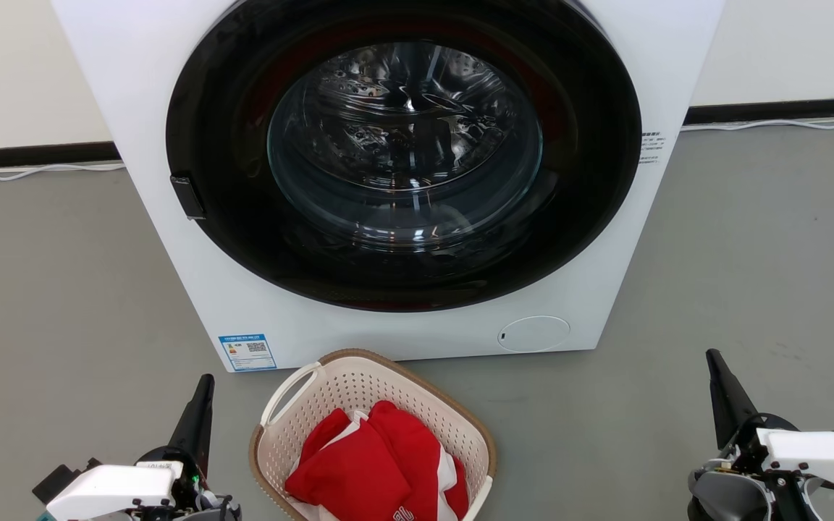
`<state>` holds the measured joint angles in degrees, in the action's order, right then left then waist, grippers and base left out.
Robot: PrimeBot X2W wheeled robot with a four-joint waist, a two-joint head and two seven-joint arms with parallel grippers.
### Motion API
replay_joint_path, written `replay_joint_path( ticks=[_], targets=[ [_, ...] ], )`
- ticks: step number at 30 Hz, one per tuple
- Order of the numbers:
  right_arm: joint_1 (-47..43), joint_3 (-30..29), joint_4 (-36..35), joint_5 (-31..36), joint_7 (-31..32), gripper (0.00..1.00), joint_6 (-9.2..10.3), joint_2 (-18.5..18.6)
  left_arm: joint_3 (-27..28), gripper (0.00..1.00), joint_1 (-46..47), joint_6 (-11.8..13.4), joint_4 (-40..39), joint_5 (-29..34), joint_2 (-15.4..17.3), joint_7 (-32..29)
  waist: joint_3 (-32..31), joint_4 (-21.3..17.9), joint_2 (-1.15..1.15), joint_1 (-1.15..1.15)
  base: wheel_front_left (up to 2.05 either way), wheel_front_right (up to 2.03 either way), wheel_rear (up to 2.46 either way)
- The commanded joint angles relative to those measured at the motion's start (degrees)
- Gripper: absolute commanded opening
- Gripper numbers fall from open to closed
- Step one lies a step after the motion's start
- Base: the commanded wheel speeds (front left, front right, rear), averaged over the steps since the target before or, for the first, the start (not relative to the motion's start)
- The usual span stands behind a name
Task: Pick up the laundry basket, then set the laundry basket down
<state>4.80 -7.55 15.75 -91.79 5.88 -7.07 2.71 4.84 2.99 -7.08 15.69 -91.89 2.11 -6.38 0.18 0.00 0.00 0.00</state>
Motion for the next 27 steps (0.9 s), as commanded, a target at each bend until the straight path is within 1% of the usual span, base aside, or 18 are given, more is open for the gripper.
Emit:
replay_joint_path(
  ticks=[1,27],
  targets=[
    [1.38,1.05,-1.73,-0.4,0.59,0.0,-0.42,0.17,1.67,0.0,3.19,-0.41,-1.66,-0.29,0.76,-0.1,0.0,0.0,0.0,0.0,0.0,0.0,0.0],
    [1.38,1.05,-1.73,-0.4,0.59,0.0,-0.42,0.17,1.67,0.0,3.19,-0.41,-1.66,-0.29,0.76,-0.1,0.0,0.0,0.0,0.0,0.0,0.0,0.0]
  ],
)
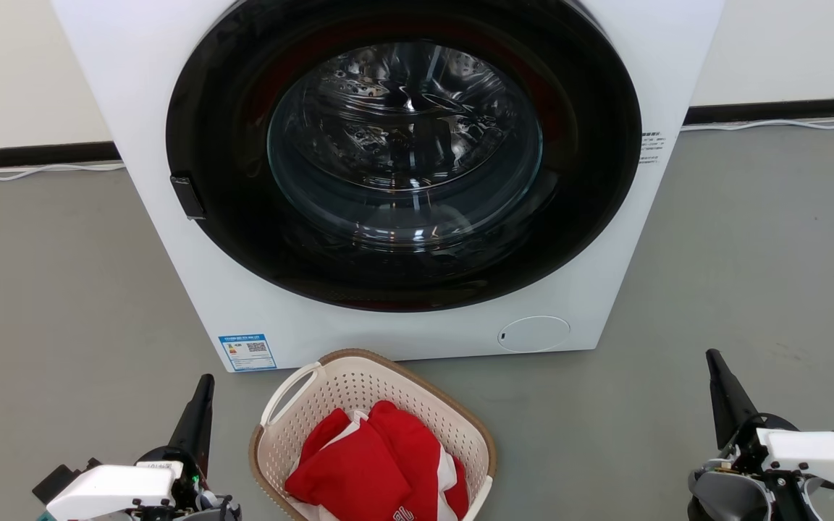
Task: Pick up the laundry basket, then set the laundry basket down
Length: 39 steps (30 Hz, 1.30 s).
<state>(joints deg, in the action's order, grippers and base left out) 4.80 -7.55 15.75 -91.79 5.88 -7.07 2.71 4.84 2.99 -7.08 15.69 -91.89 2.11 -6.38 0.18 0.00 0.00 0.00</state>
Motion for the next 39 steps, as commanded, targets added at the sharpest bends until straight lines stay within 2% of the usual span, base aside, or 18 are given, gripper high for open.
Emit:
replay_joint_path(
  ticks=[1,29,30,31,33,39],
  targets=[
    [1.38,1.05,-1.73,-0.4,0.59,0.0,-0.42,0.17,1.67,0.0,3.19,-0.41,-1.66,-0.29,0.76,-0.1,0.0,0.0,0.0,0.0,0.0,0.0,0.0],
    [1.38,1.05,-1.73,-0.4,0.59,0.0,-0.42,0.17,1.67,0.0,3.19,-0.41,-1.66,-0.29,0.76,-0.1,0.0,0.0,0.0,0.0,0.0,0.0,0.0],
    [1.38,1.05,-1.73,-0.4,0.59,1.0,-0.42,0.17,1.67,1.0,3.19,-0.41,-1.66,-0.29,0.76,-0.1,0.0,0.0,0.0,0.0,0.0,0.0,0.0],
    [-0.05,0.06,0.21,0.02,-0.02,1.0,0.0,0.0,-0.01,1.0,-0.08,0.01,0.2,0.0,-0.03,0.03,0.0,0.0,0.0,0.0,0.0,0.0,0.0],
    [-0.36,0.19,1.49,0.03,-0.03,1.0,0.02,-0.15,-0.04,1.0,-0.71,0.04,1.47,0.0,-0.33,0.06,0.01,0.0,0.0,0.0,0.0,0.0,0.0],
    [-0.16,0.98,0.71,0.41,-0.76,1.0,0.0,-0.12,-0.52,1.0,-0.31,0.02,0.85,-0.04,-0.27,1.06,-0.04,-0.02,0.0,0.12,0.0,0.0,0.0]
  ],
)
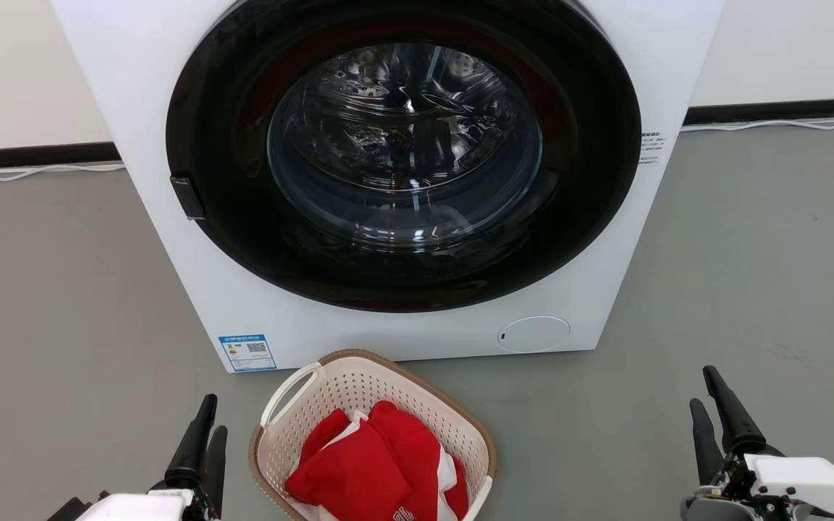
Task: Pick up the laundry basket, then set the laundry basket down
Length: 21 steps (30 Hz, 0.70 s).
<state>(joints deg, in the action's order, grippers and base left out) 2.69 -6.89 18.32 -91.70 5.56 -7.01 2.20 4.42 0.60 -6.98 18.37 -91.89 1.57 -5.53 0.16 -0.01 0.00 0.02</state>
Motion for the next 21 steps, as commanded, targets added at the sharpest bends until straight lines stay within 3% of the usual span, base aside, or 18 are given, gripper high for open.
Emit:
replay_joint_path(
  ticks=[1,5,21],
  targets=[
    [1.97,0.49,-1.99,0.39,-0.6,1.0,-0.06,0.41,-0.19,1.0,2.12,-0.08,-1.93,-0.04,0.28,0.39,-0.03,-0.01,0.0,0.11,0.0,0.0,0.0],
    [2.05,1.3,-2.5,0.77,-1.27,1.0,-0.07,0.61,-0.52,1.0,2.29,-0.1,-2.38,0.2,0.32,1.08,0.1,-0.04,0.0,-0.01,0.0,0.0,0.0],
    [2.96,5.2,-4.62,5.95,-4.42,1.0,-0.13,2.03,-1.55,1.0,3.18,-0.16,-4.98,7.2,0.47,4.0,0.22,-0.26,0.0,-0.02,0.0,0.0,0.0]
  ],
)
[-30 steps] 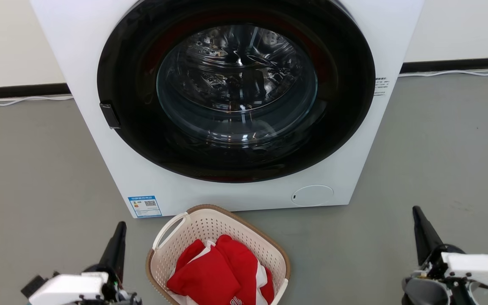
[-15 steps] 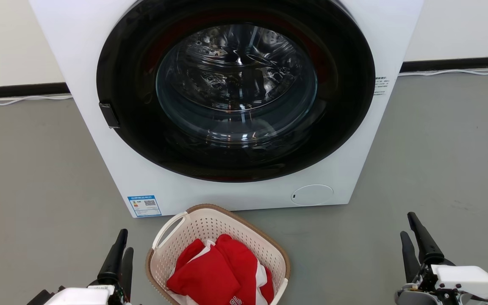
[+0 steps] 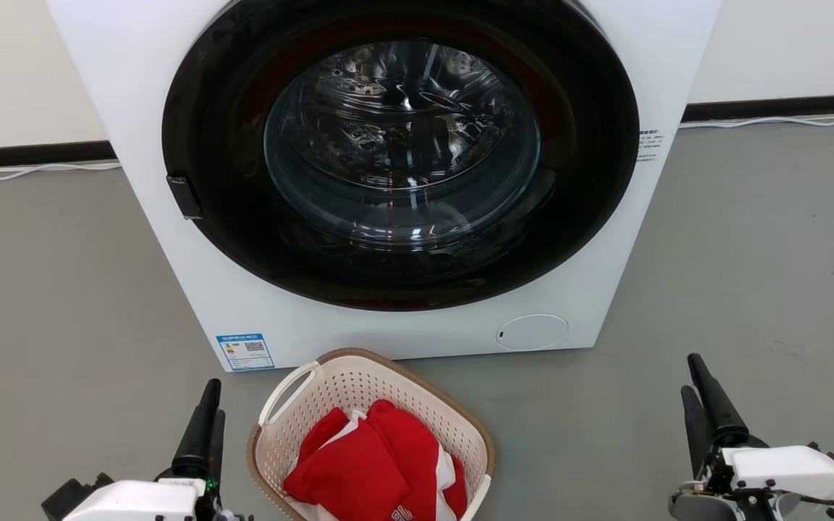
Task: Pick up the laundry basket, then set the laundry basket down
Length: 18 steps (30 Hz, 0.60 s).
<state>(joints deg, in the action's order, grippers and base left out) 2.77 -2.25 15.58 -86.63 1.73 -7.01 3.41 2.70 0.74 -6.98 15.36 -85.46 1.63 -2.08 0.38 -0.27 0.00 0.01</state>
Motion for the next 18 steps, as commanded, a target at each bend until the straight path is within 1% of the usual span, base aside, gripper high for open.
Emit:
replay_joint_path(
  ticks=[1,2,12,18],
  targets=[
    [2.92,0.75,-2.04,1.4,-0.74,1.0,-0.14,0.89,0.15,1.0,3.08,-0.16,-2.16,1.4,0.41,0.72,0.0,0.0,0.0,-0.01,0.0,0.0,0.0],
    [2.92,0.75,-2.04,1.4,-0.74,1.0,-0.14,0.89,0.15,1.0,3.08,-0.16,-2.16,1.4,0.41,0.72,0.0,0.0,0.0,-0.01,0.0,0.0,0.0],
    [3.34,3.21,-3.51,6.55,-2.41,1.0,-0.17,1.66,-0.56,1.0,3.5,-0.2,-3.43,8.48,0.5,2.43,0.09,-0.01,0.0,-0.01,0.0,0.0,0.0],
    [3.78,4.93,-4.07,10.68,-3.42,1.0,-0.19,2.41,-0.88,1.0,3.81,-0.22,-4.1,14.97,0.55,3.45,0.21,-0.05,0.0,-0.01,0.0,0.0,0.0]
  ],
)
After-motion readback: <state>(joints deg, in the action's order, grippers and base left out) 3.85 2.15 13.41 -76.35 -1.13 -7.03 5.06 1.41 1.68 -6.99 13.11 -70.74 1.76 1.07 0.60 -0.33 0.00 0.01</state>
